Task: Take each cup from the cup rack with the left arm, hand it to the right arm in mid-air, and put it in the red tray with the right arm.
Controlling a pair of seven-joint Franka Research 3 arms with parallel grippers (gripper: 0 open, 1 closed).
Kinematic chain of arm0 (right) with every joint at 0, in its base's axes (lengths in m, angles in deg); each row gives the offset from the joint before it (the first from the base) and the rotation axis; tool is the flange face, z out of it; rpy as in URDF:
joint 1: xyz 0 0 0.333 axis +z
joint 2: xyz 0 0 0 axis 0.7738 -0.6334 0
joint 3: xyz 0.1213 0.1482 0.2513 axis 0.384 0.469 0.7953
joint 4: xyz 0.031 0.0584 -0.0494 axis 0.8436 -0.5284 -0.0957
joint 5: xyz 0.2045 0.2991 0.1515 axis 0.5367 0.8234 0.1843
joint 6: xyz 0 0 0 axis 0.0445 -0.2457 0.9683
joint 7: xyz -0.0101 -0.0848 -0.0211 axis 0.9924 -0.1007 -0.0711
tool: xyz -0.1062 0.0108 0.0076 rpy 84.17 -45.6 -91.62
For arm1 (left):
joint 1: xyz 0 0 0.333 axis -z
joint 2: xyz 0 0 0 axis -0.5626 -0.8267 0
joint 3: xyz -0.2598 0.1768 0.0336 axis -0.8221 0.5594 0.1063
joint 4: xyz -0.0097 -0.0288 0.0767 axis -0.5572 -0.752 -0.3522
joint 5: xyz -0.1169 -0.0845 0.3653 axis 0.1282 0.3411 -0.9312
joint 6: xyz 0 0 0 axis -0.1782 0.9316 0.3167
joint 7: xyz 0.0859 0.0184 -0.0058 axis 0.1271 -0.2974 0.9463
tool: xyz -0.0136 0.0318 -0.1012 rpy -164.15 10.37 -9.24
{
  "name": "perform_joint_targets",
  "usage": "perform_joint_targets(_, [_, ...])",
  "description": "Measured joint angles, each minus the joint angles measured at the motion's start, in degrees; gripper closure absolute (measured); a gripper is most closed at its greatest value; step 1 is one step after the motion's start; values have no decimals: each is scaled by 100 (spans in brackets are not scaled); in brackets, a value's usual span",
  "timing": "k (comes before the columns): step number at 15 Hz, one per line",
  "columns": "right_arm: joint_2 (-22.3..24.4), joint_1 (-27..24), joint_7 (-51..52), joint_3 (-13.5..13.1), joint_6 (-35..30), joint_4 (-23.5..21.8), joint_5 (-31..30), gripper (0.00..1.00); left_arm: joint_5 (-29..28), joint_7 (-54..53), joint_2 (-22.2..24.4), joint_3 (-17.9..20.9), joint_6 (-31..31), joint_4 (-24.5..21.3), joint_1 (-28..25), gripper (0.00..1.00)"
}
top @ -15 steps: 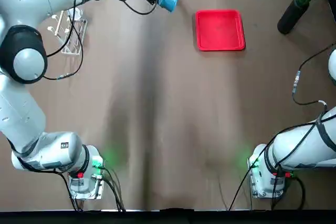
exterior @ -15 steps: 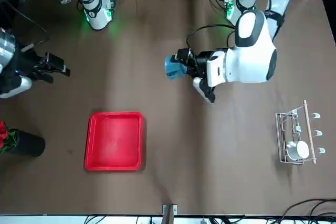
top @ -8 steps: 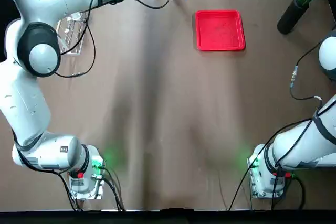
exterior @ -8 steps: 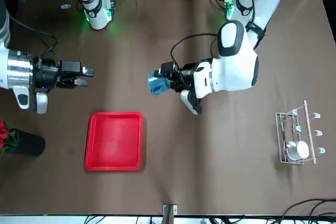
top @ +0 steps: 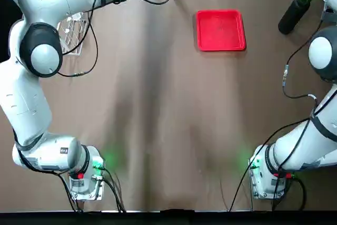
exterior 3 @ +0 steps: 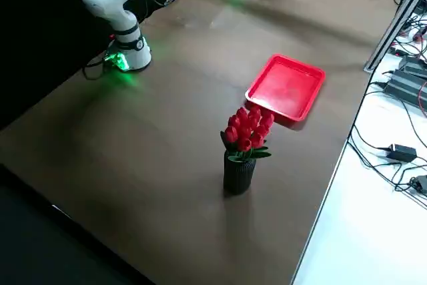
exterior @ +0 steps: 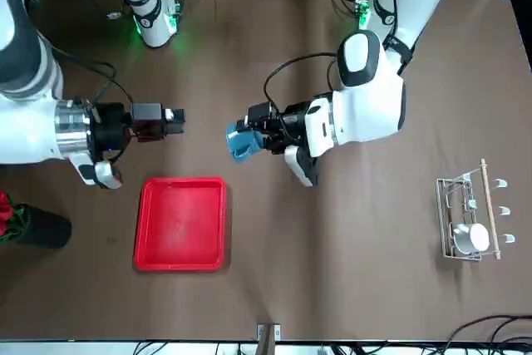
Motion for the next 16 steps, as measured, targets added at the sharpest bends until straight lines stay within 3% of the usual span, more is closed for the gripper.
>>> perform_joint_targets(11, [-382, 629, 130, 8, 933, 185, 369, 43, 1, 0, -1, 0, -7, 0, -2, 24])
perform_joint_targets(16, [-496, 806, 128, 8, 958, 187, 377, 55, 1, 0, -2, 0, -9, 0, -3, 24])
